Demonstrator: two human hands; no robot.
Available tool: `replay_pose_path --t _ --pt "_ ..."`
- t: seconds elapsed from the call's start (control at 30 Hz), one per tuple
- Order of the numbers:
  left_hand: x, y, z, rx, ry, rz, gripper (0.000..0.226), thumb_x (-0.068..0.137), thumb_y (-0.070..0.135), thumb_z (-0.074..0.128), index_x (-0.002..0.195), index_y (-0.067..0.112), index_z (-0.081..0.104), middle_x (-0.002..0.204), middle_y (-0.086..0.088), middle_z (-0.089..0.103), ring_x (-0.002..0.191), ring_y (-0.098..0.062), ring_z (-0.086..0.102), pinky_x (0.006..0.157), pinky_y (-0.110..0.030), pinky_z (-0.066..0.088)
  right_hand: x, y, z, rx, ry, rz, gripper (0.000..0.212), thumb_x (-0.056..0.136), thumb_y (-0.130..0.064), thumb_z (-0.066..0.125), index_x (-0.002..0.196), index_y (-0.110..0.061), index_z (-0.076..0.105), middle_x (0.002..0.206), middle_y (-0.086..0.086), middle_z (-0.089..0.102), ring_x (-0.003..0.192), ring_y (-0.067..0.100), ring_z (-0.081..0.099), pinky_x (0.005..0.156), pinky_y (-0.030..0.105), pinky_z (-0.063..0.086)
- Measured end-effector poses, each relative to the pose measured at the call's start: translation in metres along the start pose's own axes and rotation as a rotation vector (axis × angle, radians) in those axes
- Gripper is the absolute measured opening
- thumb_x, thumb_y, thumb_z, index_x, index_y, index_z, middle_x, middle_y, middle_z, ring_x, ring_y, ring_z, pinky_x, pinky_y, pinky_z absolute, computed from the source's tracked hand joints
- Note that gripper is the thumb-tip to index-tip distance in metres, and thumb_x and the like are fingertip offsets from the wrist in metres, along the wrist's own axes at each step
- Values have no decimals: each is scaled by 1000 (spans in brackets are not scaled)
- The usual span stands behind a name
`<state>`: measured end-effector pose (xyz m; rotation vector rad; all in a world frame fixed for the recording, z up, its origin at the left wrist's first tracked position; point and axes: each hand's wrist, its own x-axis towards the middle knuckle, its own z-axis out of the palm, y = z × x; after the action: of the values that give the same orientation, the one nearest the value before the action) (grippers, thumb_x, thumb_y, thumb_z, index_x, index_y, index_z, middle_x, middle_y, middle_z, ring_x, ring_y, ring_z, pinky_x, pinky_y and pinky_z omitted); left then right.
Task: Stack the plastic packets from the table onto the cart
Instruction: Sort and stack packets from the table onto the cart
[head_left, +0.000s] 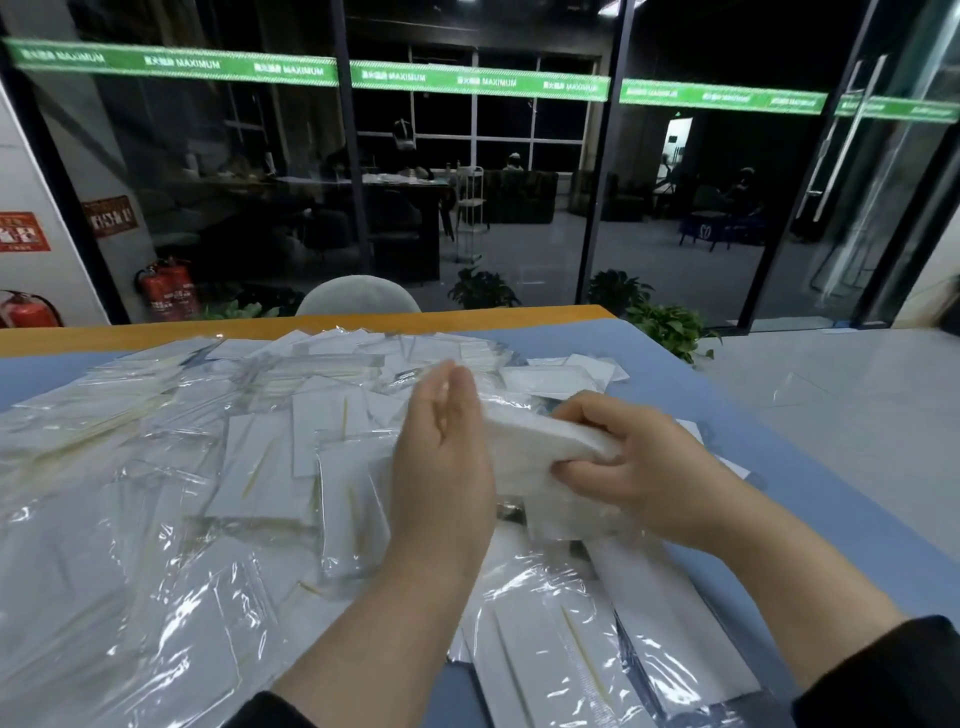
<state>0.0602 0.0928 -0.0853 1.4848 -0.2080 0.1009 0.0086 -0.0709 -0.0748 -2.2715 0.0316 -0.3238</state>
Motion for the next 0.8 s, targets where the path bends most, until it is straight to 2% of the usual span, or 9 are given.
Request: replay_pose_path --t 0.07,0.13,0.23,0.3,0.4,0.5,0.57,0.67,0.8 --pt "1 3 -4 -106 89 9 40 97 59 46 133 42 52 116 26 63 106 15 56 83 -14 41 1 -2 -3 170 74 -18 20 87 -16 77 94 -33 69 85 -10 68 72 8 62 65 27 52" --pt "2 3 -5 -151 72 -26 45 93 60 55 134 40 54 112 27 64 109 7 59 83 -18 42 1 -5 -4 368 109 -6 17 87 -15 78 95 -28 73 89 -4 70 75 13 66 65 31 55" --pt "1 3 -1 -219 -124 -110 59 77 69 71 121 29 68 114 11 72 113 -12 65 96 -32 49 2 -7 -1 528 111 11 17 86 -13 79 98 -24 75 93 3 72 80 21 69 67 36 55" --pt "-1 4 3 -294 -229 -158 60 70 67 71 113 26 73 113 1 75 112 -20 68 99 -40 51 2 -6 0 593 90 12 21 82 -16 81 102 -20 75 99 9 73 86 30 70 71 42 56" --pt "-3 3 5 -237 -247 -168 39 75 47 82 105 24 73 100 -3 76 101 -27 73 92 -46 58 2 -6 2 615 72 27 25 81 -19 82 105 -17 74 102 13 73 89 32 71 75 43 56" --pt "-5 1 4 -220 -211 -216 15 86 32 78 97 22 73 101 -15 74 99 -37 72 89 -59 58 3 -8 5 639 32 46 24 84 -16 79 108 -16 74 104 13 75 95 35 72 81 46 59" --pt "-6 3 1 -278 -176 -207 14 90 25 74 101 17 73 102 -17 75 91 -34 72 87 -55 59 2 -8 7 635 2 51 27 86 -15 76 112 -16 72 106 10 75 97 30 73 83 39 59" --pt "-5 6 -1 -399 -130 -203 16 89 19 73 104 12 71 96 -14 74 75 -24 67 63 -35 59 2 -10 8 587 -9 48 24 90 -9 72 114 -12 70 106 8 76 93 20 72 83 32 55" --pt "-9 12 3 -533 -170 -286 25 90 19 70 112 8 70 103 -18 76 86 -30 75 74 -39 60 -2 -14 12 637 -80 31 22 90 -6 72 112 -6 69 106 13 75 91 24 71 88 39 56"
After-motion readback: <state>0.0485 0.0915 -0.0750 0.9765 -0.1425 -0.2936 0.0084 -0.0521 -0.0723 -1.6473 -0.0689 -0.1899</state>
